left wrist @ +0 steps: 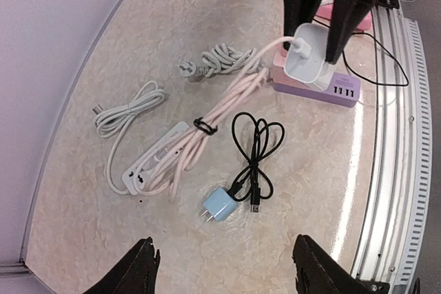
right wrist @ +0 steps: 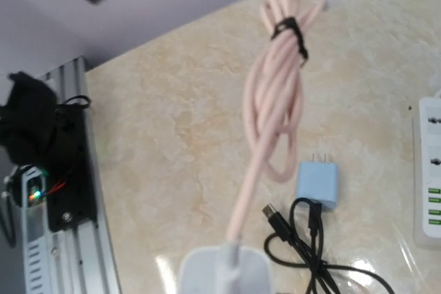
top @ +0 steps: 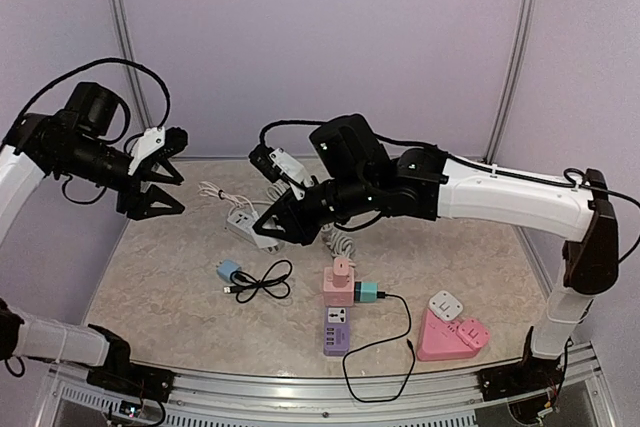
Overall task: Insert the plug
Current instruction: Adjust the plug.
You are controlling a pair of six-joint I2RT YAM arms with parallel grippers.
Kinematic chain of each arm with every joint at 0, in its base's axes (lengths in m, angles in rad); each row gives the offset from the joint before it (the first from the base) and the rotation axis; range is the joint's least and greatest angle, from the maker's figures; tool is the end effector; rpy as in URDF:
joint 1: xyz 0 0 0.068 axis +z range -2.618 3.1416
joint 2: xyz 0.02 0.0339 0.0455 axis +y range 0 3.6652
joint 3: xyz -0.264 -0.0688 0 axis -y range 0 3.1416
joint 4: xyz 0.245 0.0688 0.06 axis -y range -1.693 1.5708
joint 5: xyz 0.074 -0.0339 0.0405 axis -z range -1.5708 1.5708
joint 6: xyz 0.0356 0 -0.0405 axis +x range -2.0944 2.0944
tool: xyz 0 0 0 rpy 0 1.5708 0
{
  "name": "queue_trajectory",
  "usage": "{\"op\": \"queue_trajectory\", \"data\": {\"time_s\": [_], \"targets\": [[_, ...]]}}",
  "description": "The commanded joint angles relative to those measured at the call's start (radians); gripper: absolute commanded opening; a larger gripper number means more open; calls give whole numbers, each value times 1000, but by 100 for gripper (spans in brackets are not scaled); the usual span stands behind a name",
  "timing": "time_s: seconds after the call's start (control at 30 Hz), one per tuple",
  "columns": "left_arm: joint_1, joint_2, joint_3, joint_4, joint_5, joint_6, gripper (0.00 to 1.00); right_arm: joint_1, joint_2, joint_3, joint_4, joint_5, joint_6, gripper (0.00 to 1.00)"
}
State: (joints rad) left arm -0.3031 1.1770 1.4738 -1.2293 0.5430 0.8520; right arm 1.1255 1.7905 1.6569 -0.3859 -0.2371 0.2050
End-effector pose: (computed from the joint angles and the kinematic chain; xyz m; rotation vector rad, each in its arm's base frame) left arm 0.1832 -0.0766 0.4024 1.4692 1.8572 -0.4207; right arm 0.1745 0.3850 0.3441 -1.1375 1.9449 1.0155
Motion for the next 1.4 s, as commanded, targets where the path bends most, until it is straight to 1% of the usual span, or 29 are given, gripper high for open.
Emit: {"op": "queue_trajectory", "data": {"time_s": [0.0,0.03,0.1,0.17,0.23,0.3,0.33,0.4,0.5,0.57,0.73,0.83,0.93,0.97,1.03,1.1,1.17,1.2,1.27,1.37], "targets": [[-103,-138,-9,-84,-61,134,69,18,-141,-123,144,-48,-37,0],[-137,-173,-27,-30,-75,117,71,19,-167,-148,191,-54,-34,0],[-241,-263,-90,79,-108,86,71,26,-218,-218,265,-64,-35,0],[-385,-325,-160,186,-152,63,71,36,-262,-258,310,-54,-46,0],[-551,-376,-235,329,-244,-26,69,49,-303,-296,340,-37,-63,0],[-694,-386,-283,455,-340,-110,64,71,-347,-346,377,-9,-109,0],[-747,-368,-293,481,-359,-152,63,82,-372,-372,397,3,-132,0],[-801,-320,-300,527,-332,-253,63,98,-415,-424,454,8,-165,0],[-816,-234,-301,627,-285,-410,64,108,-464,-477,503,5,-188,0],[-818,-184,-304,687,-294,-454,64,117,-485,-503,510,10,-193,0],[-817,-122,-287,805,-275,-536,61,126,-502,-522,523,-7,-248,0],[-820,-109,-306,854,-269,-574,55,128,-501,-533,558,-18,-257,0],[-820,-115,-329,866,-271,-569,49,128,-491,-527,557,-8,-268,0],[-820,-117,-336,867,-273,-565,46,127,-485,-523,554,-9,-273,0],[-820,-119,-346,871,-277,-576,35,127,-474,-513,548,-16,-275,0],[-821,-123,-354,876,-281,-586,20,128,-466,-508,546,-25,-274,0],[-820,-128,-362,879,-287,-581,3,127,-464,-508,547,-26,-271,0],[-820,-132,-363,880,-286,-579,0,127,-463,-507,547,-26,-271,0],[-820,-137,-366,886,-288,-576,0,127,-465,-504,536,-18,-272,1],[-815,-153,-366,907,-300,-592,0,127,-497,-533,540,29,-261,58]]}}
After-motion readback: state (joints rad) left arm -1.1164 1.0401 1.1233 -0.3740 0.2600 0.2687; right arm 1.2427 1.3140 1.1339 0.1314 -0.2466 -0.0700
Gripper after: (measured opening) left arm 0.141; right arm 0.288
